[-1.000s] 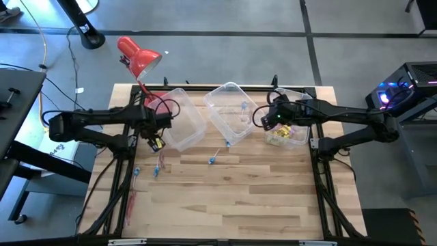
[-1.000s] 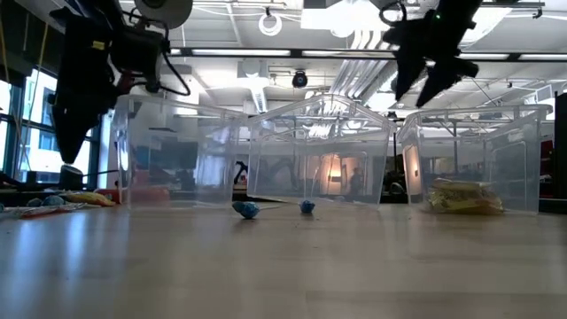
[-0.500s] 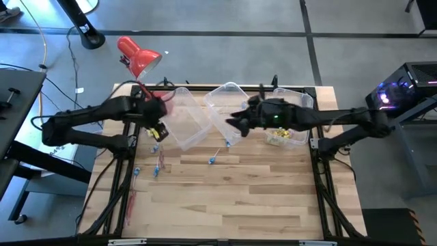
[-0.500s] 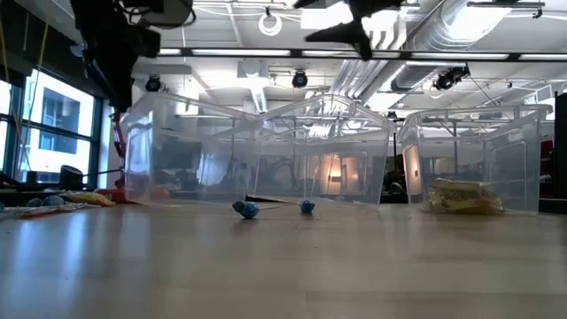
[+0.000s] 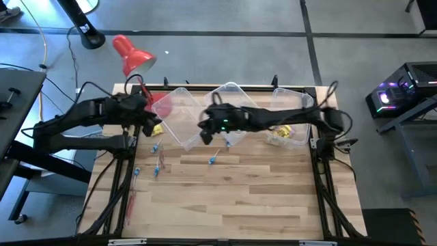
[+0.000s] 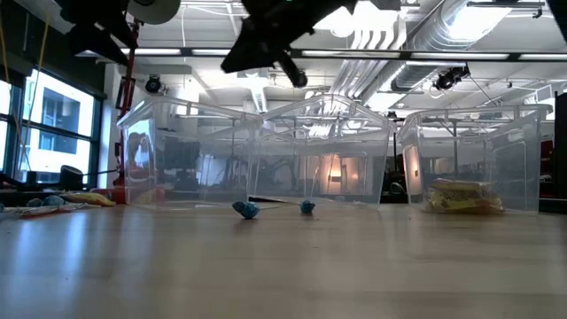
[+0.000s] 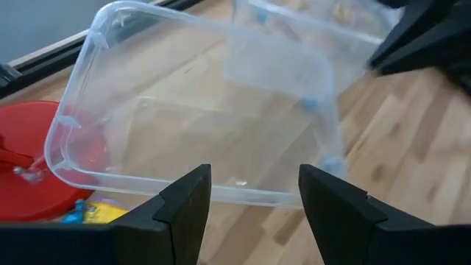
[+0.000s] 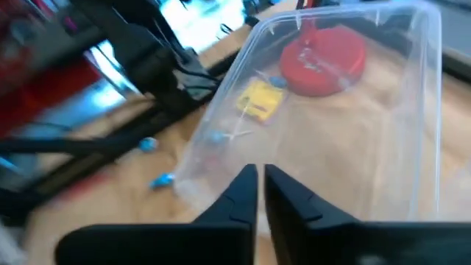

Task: Sort candy
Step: Put the yellow candy into the right transparent bin

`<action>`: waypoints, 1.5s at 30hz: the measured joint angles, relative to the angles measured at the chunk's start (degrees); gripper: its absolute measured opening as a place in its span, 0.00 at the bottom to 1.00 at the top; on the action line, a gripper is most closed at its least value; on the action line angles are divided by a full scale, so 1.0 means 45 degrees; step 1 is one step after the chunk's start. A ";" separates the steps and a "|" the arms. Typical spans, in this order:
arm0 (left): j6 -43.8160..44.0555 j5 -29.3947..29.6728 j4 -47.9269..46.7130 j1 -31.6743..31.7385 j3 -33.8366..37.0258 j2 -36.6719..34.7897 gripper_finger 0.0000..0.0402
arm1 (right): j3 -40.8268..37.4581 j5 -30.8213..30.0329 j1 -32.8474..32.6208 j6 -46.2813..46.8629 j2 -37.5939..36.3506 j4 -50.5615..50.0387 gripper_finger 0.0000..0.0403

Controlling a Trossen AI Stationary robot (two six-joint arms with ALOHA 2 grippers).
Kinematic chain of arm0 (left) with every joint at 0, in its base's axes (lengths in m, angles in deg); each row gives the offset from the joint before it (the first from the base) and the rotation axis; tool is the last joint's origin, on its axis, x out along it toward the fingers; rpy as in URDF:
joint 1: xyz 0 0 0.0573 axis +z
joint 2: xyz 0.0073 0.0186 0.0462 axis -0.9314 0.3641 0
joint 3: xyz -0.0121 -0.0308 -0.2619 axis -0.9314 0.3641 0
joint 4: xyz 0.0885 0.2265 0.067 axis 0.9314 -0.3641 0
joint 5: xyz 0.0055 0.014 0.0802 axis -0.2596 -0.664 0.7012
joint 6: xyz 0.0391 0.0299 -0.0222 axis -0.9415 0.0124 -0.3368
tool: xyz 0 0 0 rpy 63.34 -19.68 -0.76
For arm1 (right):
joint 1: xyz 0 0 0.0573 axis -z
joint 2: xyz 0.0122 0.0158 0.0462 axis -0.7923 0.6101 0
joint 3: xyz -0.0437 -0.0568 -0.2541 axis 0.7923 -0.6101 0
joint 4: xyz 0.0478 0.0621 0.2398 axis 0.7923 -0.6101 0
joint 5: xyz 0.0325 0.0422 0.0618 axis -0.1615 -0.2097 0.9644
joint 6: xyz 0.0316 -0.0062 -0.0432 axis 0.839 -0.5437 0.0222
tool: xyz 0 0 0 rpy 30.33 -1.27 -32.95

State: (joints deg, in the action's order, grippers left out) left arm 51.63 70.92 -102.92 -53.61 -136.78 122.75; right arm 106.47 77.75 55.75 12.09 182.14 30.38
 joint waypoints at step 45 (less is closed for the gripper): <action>0.0533 -0.1503 0.0312 -0.1517 0.0000 0.0864 0.50 | 0.4916 -0.3366 0.0920 -0.1783 0.0929 -1.1578 0.00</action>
State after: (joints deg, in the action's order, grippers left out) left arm 54.03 64.16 -101.51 -60.43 -136.78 126.64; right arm 128.59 62.60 59.89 4.07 186.32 -21.72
